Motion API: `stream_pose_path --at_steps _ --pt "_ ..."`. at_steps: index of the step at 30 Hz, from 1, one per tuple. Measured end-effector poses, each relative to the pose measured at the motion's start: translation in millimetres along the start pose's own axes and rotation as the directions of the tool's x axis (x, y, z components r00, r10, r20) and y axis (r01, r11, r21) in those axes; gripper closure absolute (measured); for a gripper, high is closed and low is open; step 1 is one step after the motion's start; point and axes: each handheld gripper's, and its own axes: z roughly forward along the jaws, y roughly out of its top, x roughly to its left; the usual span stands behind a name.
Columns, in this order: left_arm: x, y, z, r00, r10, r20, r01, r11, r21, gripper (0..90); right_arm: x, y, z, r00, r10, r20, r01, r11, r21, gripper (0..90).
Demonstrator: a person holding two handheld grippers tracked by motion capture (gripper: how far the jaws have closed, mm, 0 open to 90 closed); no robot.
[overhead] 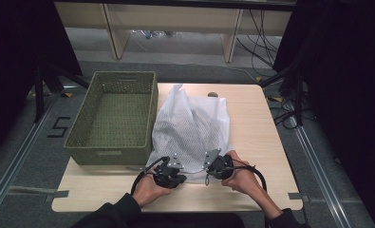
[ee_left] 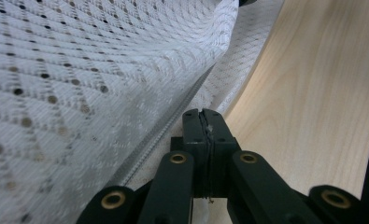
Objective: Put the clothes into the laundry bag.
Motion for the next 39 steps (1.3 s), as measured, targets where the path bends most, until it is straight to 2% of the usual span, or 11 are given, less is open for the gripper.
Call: stream_pose_path --at_steps 2,6,7,8,10,14,18,21,26,31,39 --pt "-1.5 -0.4 -0.8 1.0 0.002 0.002 -0.002 1.0 -0.003 88.5 2.8 -0.5 -1.4 0.9997 0.023 0.006 -0.023 1.0 0.003 90.0" --pt "-2.5 -1.1 -4.8 0.9994 0.033 -0.007 -0.033 0.9994 -0.005 86.3 2.6 -0.5 -2.8 0.9996 0.004 0.03 -0.004 1.0 -0.023 90.0" --pt "-4.1 -1.6 -5.7 0.9997 0.021 -0.007 -0.021 0.9997 -0.009 86.1 2.8 -0.7 -4.0 0.9991 0.025 0.035 -0.025 0.999 -0.025 90.0" --pt "-7.5 -2.5 -4.3 0.9997 -0.021 -0.01 0.02 0.9988 -0.044 86.1 2.1 -0.7 -4.1 0.9991 0.023 0.035 -0.022 0.999 -0.026 90.0" --pt "-5.9 -3.3 -9.0 0.9996 0.028 -0.008 -0.028 0.9996 -0.006 85.6 0.9 -1.3 -4.6 0.9992 0.02 0.034 -0.019 0.999 -0.035 89.9" --pt "-6.7 -8.3 -14.9 0.9992 -0.036 -0.013 0.036 0.9973 -0.064 78.8 -1.0 -2.7 -4.0 0.9995 0.021 0.022 -0.02 0.999 -0.046 89.9" --pt "-7.8 -13.1 -35.0 0.999 -0.044 0.007 0.045 0.9947 -0.093 66.5 0.5 -4.1 -3.7 0.9988 0.046 0.018 -0.045 0.998 -0.041 89.9" --pt "-8.7 -18.7 -46.4 0.9974 -0.071 -0.012 0.069 0.9904 -0.12 58.5 0.1 -5.0 -0.4 0.9996 0.027 0.01 -0.026 0.999 -0.037 89.9" --pt "-7.3 -29.0 -58.1 0.9959 -0.075 -0.05 0.07 0.9927 -0.098 50.8 2.8 -6.0 3.7 0.9997 0.023 -0.011 -0.023 1.0 -0.008 89.6" --pt "-8.1 -37.9 -68.1 0.9942 -0.087 -0.063 0.081 0.9918 -0.099 45.8 1.5 -8.4 1.5 0.9991 0.042 0.001 -0.042 0.998 -0.035 87.4" --pt "-1.8 -48.7 -76.6 0.9834 -0.138 -0.118 0.127 0.9872 -0.097 40.9 1.6 -15.3 -0.3 0.9983 0.058 -0.009 -0.059 0.998 -0.017 89.6"
